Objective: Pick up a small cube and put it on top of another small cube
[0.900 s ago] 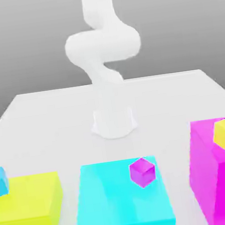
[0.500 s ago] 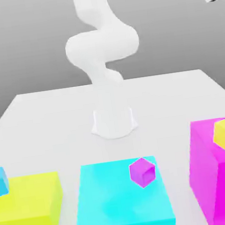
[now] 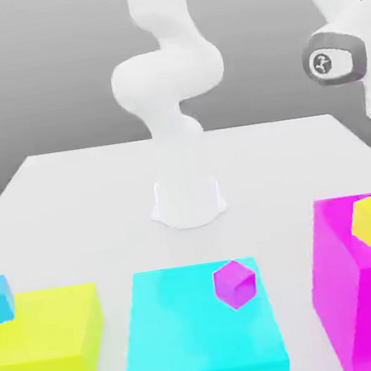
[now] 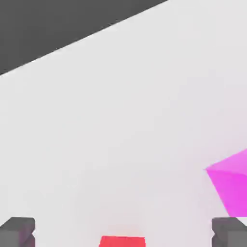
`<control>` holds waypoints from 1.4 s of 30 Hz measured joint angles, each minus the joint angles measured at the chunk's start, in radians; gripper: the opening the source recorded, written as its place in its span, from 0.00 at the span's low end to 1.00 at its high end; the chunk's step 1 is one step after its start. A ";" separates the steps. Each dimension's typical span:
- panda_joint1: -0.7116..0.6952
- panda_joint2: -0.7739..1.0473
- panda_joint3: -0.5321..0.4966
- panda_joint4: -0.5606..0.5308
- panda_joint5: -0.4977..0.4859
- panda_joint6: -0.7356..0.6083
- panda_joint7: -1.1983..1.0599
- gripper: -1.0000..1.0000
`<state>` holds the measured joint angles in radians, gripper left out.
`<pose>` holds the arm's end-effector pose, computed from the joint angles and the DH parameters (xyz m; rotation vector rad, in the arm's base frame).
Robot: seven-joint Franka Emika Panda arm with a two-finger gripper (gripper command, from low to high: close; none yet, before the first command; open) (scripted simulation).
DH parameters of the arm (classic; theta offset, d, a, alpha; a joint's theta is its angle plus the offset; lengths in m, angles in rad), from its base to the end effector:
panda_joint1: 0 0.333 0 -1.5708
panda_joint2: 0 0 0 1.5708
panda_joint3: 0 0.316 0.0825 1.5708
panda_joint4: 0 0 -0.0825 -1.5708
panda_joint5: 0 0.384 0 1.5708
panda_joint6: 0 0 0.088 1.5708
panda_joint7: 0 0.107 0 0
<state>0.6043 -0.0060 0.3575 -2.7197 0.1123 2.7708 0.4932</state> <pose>0.2379 0.3323 0.2323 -3.0217 -0.5579 -0.0227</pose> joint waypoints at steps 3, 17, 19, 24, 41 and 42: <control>-0.013 0.044 -0.041 -0.069 -0.121 0.074 0.103 0.50; 0.180 0.314 -0.288 -0.039 -0.385 0.293 0.299 0.00; 0.157 0.279 -0.262 -0.046 -0.368 0.264 0.285 0.00; 0.090 0.109 -0.157 -0.083 -0.209 0.132 0.165 0.00; -0.083 -0.300 -0.423 0.043 -0.275 -0.311 -0.358 0.00; -0.111 -0.305 -0.460 0.032 -0.270 -0.320 -0.393 0.00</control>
<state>0.4936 -0.3109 -0.1023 -2.6873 -0.1579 2.4512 0.1005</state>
